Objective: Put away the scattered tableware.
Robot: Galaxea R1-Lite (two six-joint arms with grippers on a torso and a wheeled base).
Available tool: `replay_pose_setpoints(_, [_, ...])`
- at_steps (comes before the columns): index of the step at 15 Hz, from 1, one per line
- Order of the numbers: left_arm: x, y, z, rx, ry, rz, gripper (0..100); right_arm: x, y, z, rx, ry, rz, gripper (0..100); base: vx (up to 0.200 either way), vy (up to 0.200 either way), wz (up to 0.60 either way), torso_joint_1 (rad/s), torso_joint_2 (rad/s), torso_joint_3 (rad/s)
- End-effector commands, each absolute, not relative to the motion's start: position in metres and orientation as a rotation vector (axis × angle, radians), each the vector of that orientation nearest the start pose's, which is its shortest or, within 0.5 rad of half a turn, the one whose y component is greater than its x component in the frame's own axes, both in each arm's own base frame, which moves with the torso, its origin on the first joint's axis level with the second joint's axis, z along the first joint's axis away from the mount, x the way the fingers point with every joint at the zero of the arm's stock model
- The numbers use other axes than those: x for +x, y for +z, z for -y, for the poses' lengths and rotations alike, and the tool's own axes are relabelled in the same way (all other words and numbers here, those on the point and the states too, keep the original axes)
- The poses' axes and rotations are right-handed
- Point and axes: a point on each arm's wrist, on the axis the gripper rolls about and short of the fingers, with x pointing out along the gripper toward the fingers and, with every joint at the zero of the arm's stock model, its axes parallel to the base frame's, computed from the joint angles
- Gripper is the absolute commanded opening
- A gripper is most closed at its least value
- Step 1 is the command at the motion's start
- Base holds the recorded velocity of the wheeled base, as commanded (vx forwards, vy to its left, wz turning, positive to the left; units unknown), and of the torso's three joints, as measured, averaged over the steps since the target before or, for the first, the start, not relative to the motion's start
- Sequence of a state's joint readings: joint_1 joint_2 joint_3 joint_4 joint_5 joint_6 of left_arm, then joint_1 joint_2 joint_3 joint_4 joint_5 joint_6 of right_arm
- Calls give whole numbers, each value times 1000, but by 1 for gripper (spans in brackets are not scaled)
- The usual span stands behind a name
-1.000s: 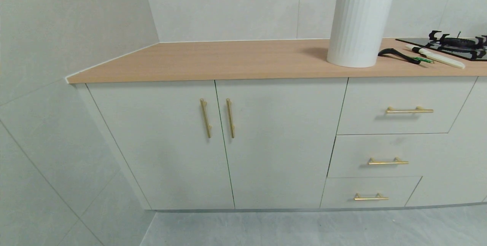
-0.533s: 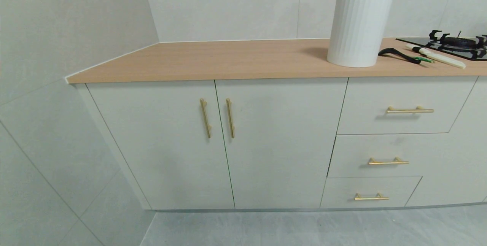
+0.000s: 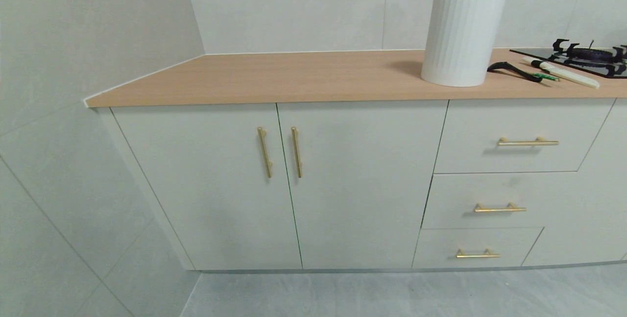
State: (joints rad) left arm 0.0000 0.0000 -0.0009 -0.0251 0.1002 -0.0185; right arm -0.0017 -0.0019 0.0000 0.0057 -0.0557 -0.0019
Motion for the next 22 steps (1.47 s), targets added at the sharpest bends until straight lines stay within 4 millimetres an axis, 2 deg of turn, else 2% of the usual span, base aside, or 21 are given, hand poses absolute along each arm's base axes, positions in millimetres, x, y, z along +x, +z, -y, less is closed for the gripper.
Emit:
replay_pose_setpoints(1, [-23, 78, -2, -19, 87, 19, 100, -23, 75, 1, -2, -57, -9, 100, 0, 0, 0, 0, 0, 0])
replay_pose_setpoints(4, [-23, 75, 0, 77, 18, -7, 100, -23, 75, 1, -2, -57, -9, 100, 0, 0, 0, 0, 0, 0])
replay_pose_setpoints(8, [-23, 75, 0, -3, 15, -3, 100, -23, 75, 1, -2, -57, -8, 100, 0, 0, 0, 0, 0, 0])
replay_pose_setpoints(19, [-23, 75, 0, 5, 14, -3, 100, -23, 75, 1, 0, -54, -9, 100, 0, 0, 0, 0, 0, 0])
replay_pose_setpoints(22, [-23, 75, 0, 5, 14, -3, 100, -23, 75, 1, 0, -54, -9, 100, 0, -200, 0, 2, 2, 2])
